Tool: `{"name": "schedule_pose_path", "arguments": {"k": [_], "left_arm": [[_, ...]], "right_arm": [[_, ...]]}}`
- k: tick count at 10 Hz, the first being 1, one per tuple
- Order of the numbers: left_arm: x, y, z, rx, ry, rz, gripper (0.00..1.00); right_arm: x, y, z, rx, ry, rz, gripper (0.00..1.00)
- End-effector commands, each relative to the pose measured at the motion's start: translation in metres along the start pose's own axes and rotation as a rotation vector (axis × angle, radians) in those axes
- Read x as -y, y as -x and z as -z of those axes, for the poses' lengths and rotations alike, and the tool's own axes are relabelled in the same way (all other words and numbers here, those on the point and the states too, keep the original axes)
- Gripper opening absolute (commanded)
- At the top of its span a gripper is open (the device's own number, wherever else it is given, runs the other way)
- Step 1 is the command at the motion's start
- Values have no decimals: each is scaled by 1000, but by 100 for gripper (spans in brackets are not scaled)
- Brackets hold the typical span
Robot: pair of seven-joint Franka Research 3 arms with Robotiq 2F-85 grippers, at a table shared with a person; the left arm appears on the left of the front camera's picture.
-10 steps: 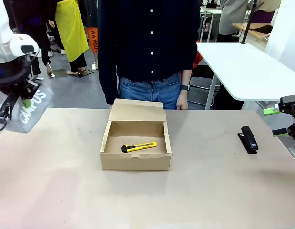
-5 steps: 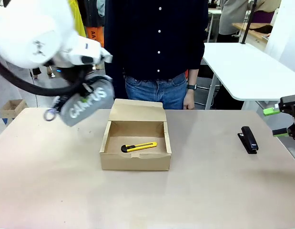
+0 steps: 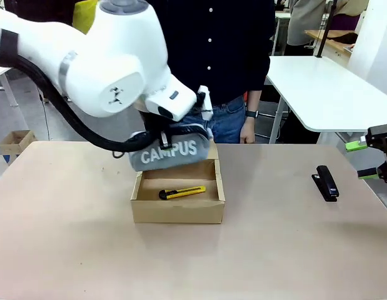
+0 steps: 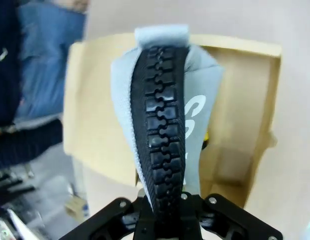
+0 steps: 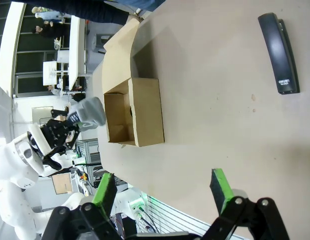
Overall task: Pack the items into the box.
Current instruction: Pick up the item specified by the human and place it in the Mailer Box.
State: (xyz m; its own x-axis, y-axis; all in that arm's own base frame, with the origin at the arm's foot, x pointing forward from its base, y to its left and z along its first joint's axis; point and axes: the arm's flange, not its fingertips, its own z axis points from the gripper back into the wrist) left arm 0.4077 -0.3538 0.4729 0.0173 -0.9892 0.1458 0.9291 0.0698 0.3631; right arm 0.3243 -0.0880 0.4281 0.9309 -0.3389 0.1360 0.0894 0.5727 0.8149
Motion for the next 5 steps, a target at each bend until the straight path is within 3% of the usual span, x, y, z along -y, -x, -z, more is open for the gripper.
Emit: {"name": "schedule_pose_path", "arguments": {"k": [1, 2, 5], "left_arm": [[-1, -6, 6, 28, 67, 149, 5], [6, -13, 9, 25, 91, 200, 5], [-1, -12, 10, -8, 51, 140, 5]], "right_arm": [[2, 0, -3, -10, 5, -21, 100], [2, 0, -3, -10, 5, -21, 100], [2, 0, -3, -10, 5, -21, 100]]}}
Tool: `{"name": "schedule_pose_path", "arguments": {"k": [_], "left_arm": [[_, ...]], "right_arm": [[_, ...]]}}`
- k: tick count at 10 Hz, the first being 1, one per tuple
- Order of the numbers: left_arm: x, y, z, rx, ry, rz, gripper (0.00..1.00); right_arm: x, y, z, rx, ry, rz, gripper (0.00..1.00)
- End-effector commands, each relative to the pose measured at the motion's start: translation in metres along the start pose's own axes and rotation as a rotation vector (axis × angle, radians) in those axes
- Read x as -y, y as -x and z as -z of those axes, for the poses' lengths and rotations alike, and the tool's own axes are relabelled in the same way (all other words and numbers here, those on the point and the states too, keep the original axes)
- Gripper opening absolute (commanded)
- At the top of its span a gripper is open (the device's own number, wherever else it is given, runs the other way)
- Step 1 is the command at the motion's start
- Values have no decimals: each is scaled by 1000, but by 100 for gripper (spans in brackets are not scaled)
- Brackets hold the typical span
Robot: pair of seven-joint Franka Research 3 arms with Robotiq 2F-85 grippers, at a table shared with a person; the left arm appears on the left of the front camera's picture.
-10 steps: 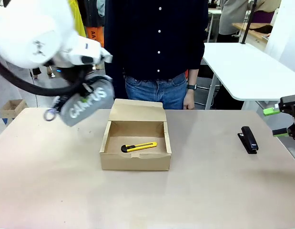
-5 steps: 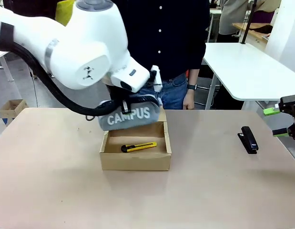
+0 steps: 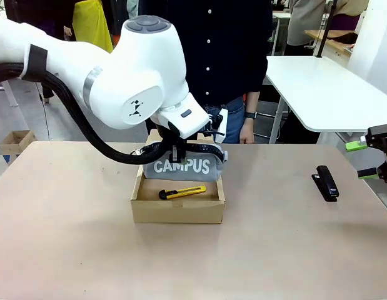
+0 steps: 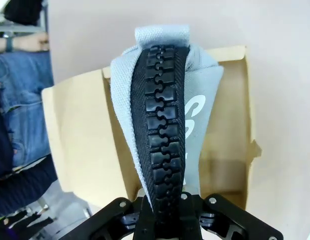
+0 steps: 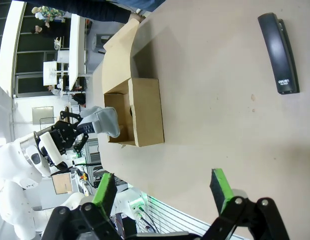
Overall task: Pack the items into the box.
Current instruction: Pick up the item specified by the human and place it in the Mailer Box.
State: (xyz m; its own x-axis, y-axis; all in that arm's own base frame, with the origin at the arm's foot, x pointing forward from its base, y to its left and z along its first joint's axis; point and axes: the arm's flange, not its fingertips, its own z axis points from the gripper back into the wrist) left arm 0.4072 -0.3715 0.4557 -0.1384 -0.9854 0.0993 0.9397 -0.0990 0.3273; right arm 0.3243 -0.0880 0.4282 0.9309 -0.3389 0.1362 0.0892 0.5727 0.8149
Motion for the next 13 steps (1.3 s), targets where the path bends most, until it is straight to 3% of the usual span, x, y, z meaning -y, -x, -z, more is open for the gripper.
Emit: {"name": "schedule_pose_path", "arguments": {"k": [1, 7, 11, 12, 13], "left_arm": [[-10, 6, -8, -19, 3, -26, 5], [-14, -3, 65, -89, 197, -30, 5], [-6, -4, 84, -132, 230, -17, 5], [-6, -3, 84, -127, 234, -8, 18], [-6, -2, 84, -121, 245, 0, 55]], "right_arm": [[2, 0, -3, -10, 5, -21, 100], [2, 0, -3, -10, 5, -21, 100], [2, 0, -3, -10, 5, -21, 100], [2, 0, -3, -10, 5, -21, 100], [2, 0, -3, -10, 5, -21, 100]]}}
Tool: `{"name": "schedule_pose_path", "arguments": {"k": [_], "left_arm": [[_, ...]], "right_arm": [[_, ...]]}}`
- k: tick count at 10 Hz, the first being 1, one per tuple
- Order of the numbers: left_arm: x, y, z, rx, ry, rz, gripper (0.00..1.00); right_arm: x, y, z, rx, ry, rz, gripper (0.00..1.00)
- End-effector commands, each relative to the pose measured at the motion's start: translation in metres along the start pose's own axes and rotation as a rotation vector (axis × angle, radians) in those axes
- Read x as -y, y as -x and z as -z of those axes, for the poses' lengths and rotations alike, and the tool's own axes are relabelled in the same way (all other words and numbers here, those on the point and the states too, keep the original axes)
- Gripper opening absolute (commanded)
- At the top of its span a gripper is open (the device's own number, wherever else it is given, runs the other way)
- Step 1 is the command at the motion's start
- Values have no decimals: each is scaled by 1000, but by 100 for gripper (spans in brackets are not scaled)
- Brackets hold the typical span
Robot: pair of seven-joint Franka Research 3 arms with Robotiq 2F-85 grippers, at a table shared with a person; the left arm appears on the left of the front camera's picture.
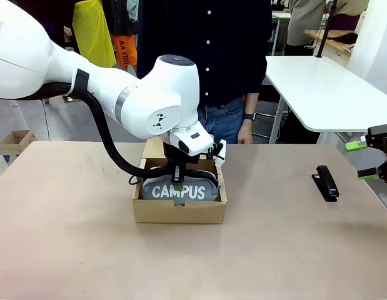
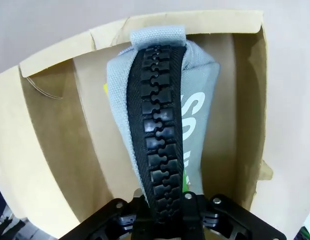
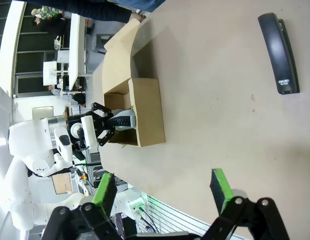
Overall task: Pack the items into the box.
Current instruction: Pick up the item specified by the human and place it in the Mailer Box.
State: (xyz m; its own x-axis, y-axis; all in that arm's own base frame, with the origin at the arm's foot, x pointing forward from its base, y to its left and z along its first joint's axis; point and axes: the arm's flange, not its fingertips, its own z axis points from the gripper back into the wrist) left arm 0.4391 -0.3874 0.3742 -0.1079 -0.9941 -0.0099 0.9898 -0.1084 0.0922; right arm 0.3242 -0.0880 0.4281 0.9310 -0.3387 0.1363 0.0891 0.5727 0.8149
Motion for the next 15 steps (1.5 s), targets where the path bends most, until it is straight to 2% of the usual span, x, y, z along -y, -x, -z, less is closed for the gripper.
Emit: {"name": "schedule_pose_path", "arguments": {"k": [1, 2, 5, 7, 9, 12, 15], "left_arm": [[-1, 3, -8, -3, 15, 21, 76], [-2, 4, -10, -1, 5, 13, 100], [-2, 8, -18, 13, -18, 2, 97], [-2, 15, -28, 42, -19, -21, 100], [0, 32, -53, 129, 13, -79, 100], [13, 128, -103, 427, 109, -333, 100], [46, 259, -105, 782, 99, -627, 100]], "right_arm": [[2, 0, -3, -10, 5, -21, 100], [2, 0, -3, -10, 5, -21, 100], [2, 0, -3, -10, 5, -21, 100], [2, 0, -3, -10, 5, -21, 100], [2, 0, -3, -10, 5, -21, 100], [2, 0, -3, -10, 5, -21, 100], [2, 0, -3, -10, 5, -21, 100]]}}
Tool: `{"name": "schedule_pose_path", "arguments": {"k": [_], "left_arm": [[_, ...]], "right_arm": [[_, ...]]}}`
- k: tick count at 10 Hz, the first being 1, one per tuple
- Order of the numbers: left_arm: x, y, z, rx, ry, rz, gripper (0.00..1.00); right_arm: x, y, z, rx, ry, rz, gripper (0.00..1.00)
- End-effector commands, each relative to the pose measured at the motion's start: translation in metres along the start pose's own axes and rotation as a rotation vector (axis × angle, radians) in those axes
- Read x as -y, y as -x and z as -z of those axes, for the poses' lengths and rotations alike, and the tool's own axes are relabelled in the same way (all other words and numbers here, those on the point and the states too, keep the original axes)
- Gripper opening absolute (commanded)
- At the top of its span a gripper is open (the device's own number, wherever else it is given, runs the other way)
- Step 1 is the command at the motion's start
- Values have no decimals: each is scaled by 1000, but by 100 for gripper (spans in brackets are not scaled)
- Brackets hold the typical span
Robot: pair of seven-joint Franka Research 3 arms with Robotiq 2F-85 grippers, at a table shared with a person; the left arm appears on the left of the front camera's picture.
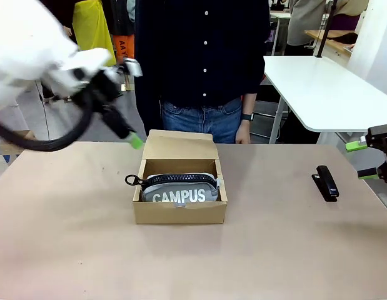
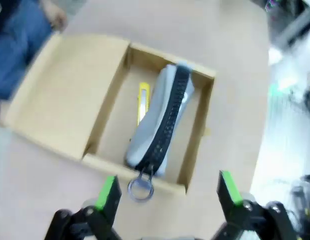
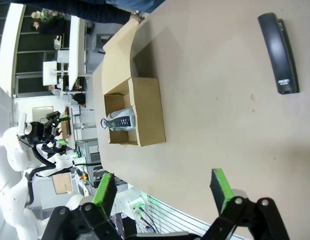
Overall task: Pack the items into the box.
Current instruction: Pick up the item specified by the human and place it in the Mailer Box, then close the Mailer Box.
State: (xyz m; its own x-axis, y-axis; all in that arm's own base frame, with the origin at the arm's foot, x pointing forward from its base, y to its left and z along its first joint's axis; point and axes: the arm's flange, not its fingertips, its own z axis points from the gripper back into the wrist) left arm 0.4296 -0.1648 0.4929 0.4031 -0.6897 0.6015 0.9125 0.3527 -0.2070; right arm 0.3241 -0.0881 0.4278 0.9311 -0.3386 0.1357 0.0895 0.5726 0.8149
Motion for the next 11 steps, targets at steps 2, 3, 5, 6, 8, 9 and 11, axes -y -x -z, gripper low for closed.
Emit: {"name": "schedule_pose_path", "arguments": {"k": [2, 3, 5, 6, 8, 9, 11], "left_arm": [[-29, 129, -69, 310, -29, -289, 100], [-49, 174, -90, 364, 50, -364, 100], [-81, 247, -111, 440, 187, -520, 100], [-91, 263, -110, 462, 238, -555, 100], [-66, 273, -114, 446, 169, -553, 100], [-66, 273, -114, 446, 169, -553, 100], [-66, 273, -114, 446, 169, -553, 100]], "right_arm": [[2, 0, -3, -9, 5, -21, 100], [2, 0, -3, -9, 5, -21, 100], [2, 0, -3, -9, 5, -21, 100], [2, 0, -3, -9, 5, -21, 100], [2, 0, -3, -9, 5, -21, 100], [2, 0, -3, -9, 5, -21, 100], [2, 0, -3, -9, 5, -21, 100]]}}
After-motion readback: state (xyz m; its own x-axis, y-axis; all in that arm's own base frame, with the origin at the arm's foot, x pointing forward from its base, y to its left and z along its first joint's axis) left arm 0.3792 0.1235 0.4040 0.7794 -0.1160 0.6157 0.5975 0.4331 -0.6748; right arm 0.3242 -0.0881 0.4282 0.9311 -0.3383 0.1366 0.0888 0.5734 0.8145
